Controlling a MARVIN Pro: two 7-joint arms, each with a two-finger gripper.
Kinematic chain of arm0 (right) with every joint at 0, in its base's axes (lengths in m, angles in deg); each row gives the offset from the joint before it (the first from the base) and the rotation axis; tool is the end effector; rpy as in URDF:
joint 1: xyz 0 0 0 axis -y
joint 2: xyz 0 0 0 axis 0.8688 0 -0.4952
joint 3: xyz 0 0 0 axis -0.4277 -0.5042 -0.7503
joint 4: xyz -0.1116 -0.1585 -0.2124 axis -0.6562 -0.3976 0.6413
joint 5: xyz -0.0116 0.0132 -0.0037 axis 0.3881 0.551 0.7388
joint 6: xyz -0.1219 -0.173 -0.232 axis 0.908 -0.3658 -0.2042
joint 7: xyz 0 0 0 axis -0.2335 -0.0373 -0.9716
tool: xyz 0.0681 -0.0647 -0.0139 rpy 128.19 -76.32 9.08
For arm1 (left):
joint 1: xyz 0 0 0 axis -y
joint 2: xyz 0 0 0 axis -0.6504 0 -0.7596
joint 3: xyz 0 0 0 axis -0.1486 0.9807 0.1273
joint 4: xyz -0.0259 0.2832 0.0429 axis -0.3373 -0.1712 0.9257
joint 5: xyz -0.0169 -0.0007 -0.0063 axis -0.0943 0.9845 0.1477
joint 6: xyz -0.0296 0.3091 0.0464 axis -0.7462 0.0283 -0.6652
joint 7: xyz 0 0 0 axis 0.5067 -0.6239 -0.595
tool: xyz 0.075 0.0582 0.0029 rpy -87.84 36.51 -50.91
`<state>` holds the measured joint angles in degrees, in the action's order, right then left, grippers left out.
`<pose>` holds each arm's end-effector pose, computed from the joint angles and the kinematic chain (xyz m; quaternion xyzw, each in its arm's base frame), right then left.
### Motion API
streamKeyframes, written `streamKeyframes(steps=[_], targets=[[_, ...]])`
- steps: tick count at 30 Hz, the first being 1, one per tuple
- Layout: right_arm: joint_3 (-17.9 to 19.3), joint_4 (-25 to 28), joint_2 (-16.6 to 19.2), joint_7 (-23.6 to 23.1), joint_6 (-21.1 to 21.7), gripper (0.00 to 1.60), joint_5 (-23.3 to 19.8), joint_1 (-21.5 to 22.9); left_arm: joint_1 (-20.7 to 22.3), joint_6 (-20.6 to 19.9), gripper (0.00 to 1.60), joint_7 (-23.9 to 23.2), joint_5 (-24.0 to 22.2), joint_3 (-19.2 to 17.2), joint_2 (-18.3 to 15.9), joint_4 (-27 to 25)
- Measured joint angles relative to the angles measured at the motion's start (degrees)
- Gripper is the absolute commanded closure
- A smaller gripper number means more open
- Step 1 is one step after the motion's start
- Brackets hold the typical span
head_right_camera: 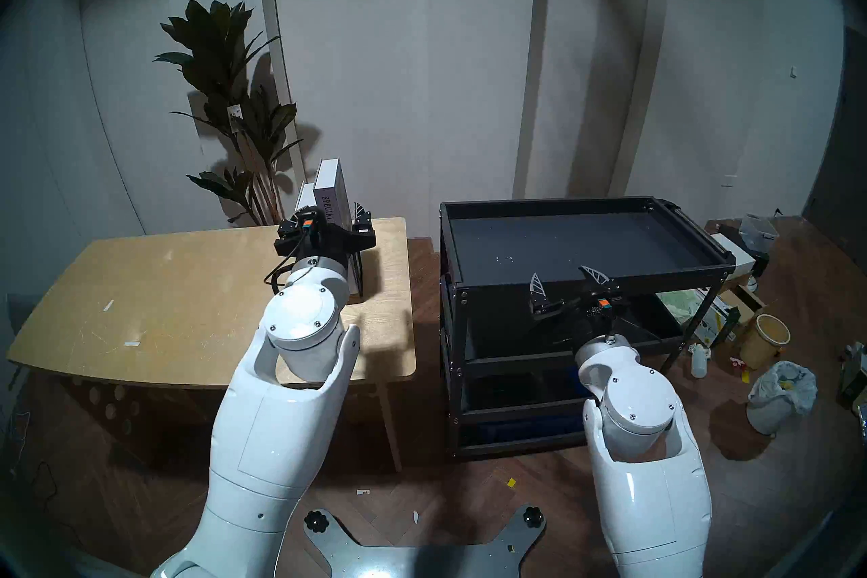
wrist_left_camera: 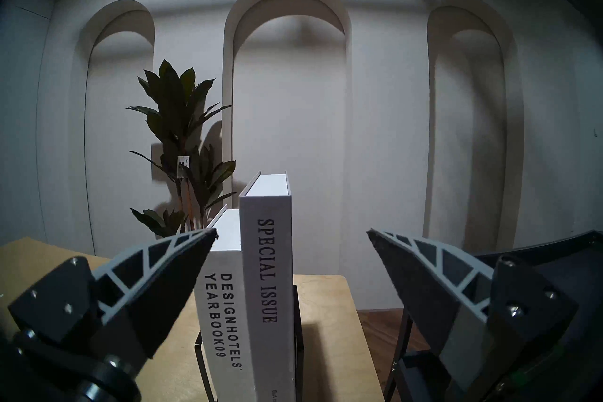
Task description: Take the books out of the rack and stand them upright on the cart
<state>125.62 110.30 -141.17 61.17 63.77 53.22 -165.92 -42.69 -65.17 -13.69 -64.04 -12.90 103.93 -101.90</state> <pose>0.3476 -0.0671 -0.2441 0.7012 0.0692 0.7081 0.0453 0.4298 -0.0873 -0.1683 -0.6633 -0.0406 -0.7451 0.0561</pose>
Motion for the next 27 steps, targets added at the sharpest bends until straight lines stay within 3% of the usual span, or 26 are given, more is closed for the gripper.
streamKeyframes(steps=[14, 27], targets=[[3.4, 2.3, 0.6, -1.5, 1.3, 0.00, -2.0, -2.7, 6.3, 0.1, 0.00, 7.7, 3.4, 1.7, 2.2, 7.6], [6.4, 4.6, 1.0, -2.2, 1.3, 0.00, -3.6, -3.1, 9.7, -1.9, 0.00, 7.9, 1.7, -0.7, 3.6, 9.8]])
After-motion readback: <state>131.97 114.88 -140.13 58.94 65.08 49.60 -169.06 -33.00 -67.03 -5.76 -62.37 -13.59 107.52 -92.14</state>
